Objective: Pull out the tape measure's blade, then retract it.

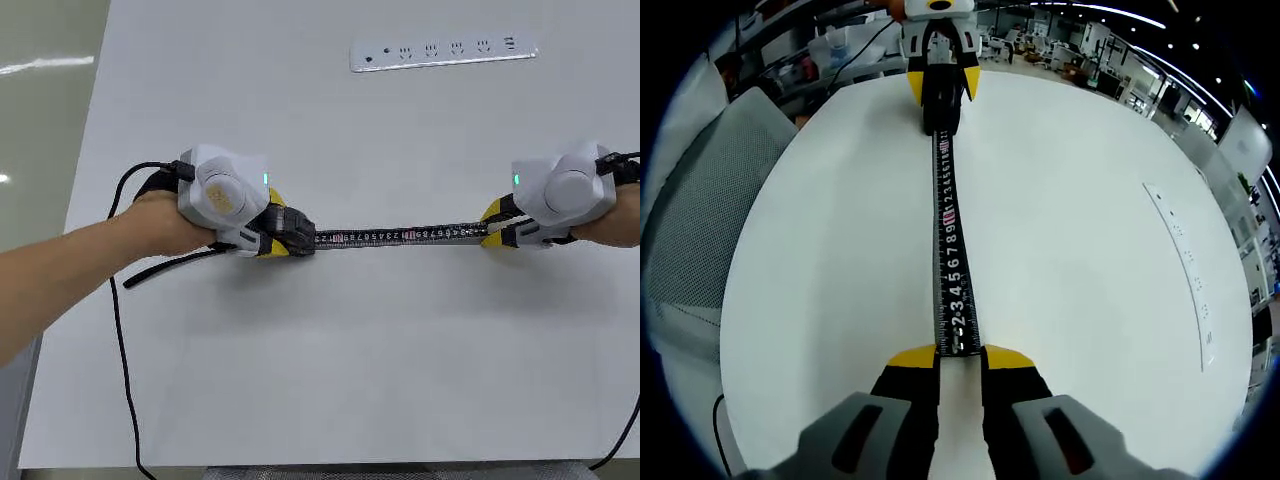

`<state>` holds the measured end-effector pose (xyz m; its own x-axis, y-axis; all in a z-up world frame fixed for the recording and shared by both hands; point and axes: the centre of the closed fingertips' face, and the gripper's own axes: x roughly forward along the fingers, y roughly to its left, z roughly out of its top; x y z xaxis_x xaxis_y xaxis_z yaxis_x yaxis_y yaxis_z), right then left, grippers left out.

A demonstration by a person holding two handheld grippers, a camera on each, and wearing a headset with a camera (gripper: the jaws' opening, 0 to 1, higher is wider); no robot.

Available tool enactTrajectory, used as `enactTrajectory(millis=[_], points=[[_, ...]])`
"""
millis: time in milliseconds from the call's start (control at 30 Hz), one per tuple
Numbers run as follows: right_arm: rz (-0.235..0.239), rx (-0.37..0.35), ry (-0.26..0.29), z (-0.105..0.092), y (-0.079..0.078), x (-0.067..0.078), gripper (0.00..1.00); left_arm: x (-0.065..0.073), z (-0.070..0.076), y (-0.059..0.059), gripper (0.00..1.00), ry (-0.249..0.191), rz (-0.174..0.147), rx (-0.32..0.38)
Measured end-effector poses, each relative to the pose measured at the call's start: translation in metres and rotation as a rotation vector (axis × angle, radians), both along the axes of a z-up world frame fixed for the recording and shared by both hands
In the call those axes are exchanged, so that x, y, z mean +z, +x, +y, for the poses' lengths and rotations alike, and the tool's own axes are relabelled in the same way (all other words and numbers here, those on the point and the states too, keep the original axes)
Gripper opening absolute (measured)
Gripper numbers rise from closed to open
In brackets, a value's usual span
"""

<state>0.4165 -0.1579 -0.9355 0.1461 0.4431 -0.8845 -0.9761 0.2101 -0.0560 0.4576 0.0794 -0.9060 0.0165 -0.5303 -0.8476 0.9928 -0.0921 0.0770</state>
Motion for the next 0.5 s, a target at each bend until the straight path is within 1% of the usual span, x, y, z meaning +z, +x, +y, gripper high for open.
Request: enactTrajectory(millis=[67,133,300,500], points=[[-0.01,0.014,-0.015,0.0006,-0.0006,0.0004,0.15,0.0004,0.0003,-0.0001,0.34,0.0,-0.004,0.001],[-0.01,0.014,-0.018,0.0009,0.0003,0.0005,0.15,0.0007,0.0001,0.0001,0.34,-0.003,-0.006,0.001],[-0.011,-0.002,-0.019,0.0001,0.001,0.001,0.16,0.0006,0.0012,0.0005,0.35,-0.009,-0.019,0.003],[-0.014,-0.03,-0.024,-0.0016,0.0019,0.0007,0.16,-0.0002,0.002,0.0007,0.35,-0.008,-0.02,0.014]])
